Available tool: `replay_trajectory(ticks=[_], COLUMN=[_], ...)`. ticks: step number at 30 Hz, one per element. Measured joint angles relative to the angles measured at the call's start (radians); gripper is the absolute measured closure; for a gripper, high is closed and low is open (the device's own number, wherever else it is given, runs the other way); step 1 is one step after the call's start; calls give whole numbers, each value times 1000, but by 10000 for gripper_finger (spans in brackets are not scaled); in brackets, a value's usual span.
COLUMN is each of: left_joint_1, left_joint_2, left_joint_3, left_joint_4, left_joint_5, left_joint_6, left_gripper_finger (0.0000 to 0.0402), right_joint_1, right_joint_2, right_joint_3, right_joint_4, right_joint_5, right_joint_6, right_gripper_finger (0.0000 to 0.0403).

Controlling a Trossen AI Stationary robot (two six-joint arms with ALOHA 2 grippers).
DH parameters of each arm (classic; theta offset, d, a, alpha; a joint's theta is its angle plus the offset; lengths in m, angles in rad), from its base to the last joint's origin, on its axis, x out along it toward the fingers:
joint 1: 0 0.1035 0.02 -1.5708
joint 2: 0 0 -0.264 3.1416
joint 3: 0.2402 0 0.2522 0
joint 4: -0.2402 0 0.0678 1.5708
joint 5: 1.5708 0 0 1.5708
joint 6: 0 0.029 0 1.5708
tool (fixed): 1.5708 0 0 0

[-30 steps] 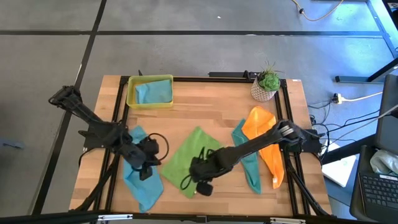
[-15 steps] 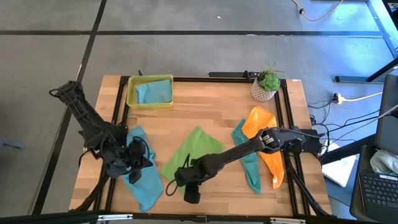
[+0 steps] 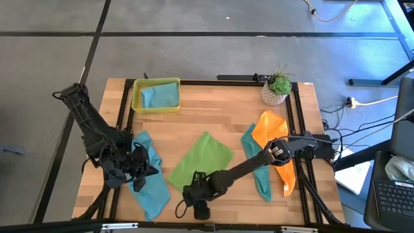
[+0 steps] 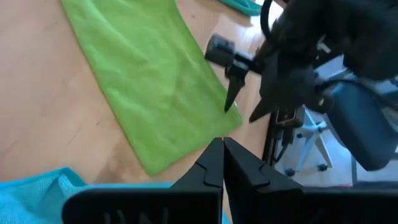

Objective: Fold microfiber towels
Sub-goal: Fold the green towel

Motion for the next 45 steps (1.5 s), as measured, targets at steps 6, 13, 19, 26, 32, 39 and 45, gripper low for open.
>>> replay_trajectory(ticks=[6,13,19,26,32,39,45], left_joint_1=[0,0,0,0,0,-1,-24], left_joint_2=[0,0,0,1,1,5,77], left_joint_3=[0,0,0,0,0,0,2], left_joint_4=[-6,-12,-12,6,17,97,256], left_joint_5=[-7,21,22,21,19,21,151], left_joint_6=[0,-1,-12,-26,-26,60,511], left_gripper_finger=[401,401,401,401,401,401,401], right_joint_1=[8,22,36,50,47,50,49], right_joint_2=[56,95,106,106,105,83,58], right_joint_3=[-1,6,6,4,4,1,6], right_joint_4=[47,45,34,1,-38,-149,-199], right_joint_5=[-60,-50,-31,-80,-110,-129,-122], right_joint_6=[-9,88,115,149,163,118,59], right_gripper_finger=[185,185,225,343,386,396,399])
